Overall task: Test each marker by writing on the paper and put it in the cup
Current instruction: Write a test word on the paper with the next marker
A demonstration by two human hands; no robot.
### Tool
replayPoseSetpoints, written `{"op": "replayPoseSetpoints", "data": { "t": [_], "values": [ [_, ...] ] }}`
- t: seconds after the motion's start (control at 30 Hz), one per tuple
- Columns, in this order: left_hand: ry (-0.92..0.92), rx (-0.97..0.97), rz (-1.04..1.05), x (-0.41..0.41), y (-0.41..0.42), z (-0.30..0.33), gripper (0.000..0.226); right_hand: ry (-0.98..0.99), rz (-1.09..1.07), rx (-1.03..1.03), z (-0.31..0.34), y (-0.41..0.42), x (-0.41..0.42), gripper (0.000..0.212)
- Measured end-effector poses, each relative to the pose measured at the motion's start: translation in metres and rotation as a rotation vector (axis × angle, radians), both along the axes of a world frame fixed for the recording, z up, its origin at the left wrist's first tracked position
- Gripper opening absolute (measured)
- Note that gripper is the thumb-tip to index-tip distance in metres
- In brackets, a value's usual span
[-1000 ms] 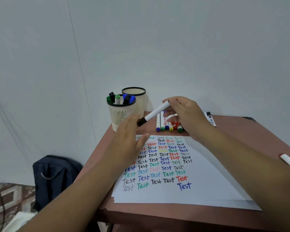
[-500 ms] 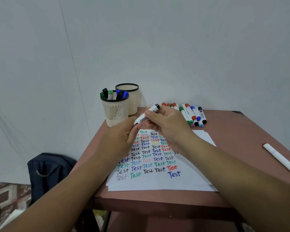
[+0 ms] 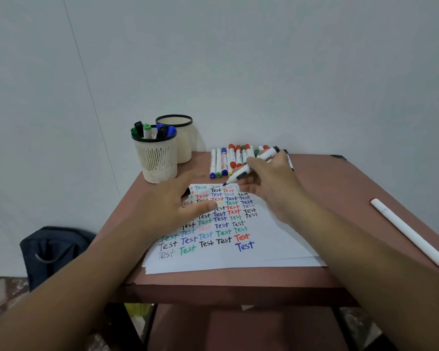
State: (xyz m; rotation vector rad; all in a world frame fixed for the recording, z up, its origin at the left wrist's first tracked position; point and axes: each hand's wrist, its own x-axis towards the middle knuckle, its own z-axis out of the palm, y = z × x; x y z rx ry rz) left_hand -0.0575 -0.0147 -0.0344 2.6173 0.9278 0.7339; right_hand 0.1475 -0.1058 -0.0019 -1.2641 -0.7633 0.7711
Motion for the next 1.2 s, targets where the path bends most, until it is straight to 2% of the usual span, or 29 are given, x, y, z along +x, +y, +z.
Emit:
{"op": "replayPoseSetpoints", "data": {
  "t": [0.07,0.1,0.13,0.23,0.3,0.57,1.2],
  "values": [
    [0.063,0.046,-0.015,0.003,-0.003,0.002,0.063,-0.045,-0.003,-0.022,-0.008,-0.012,0.014,0.051],
    [0.075,0.046,-0.022,0.004,-0.003,0.003,0.060,-0.065,0.004,-0.033,-0.012,-0.018,0.019,0.055],
    [0.089,0.025,-0.028,0.005,-0.003,0.003,0.058,-0.080,0.012,-0.046,-0.017,-0.023,0.022,0.051],
    [0.156,-0.057,-0.032,0.008,0.001,0.000,0.052,-0.076,0.037,-0.064,-0.030,-0.033,0.026,0.024],
    [0.174,-0.056,-0.029,0.009,0.006,-0.004,0.049,-0.116,0.053,-0.091,-0.035,-0.036,0.027,0.018],
    [0.167,-0.106,-0.024,0.011,0.014,-0.009,0.048,-0.279,0.085,-0.171,-0.038,-0.037,0.024,0.016],
    [0.135,-0.119,-0.041,0.010,0.014,-0.009,0.047,-0.297,0.086,-0.183,-0.038,-0.038,0.023,0.016]
  ]
}}
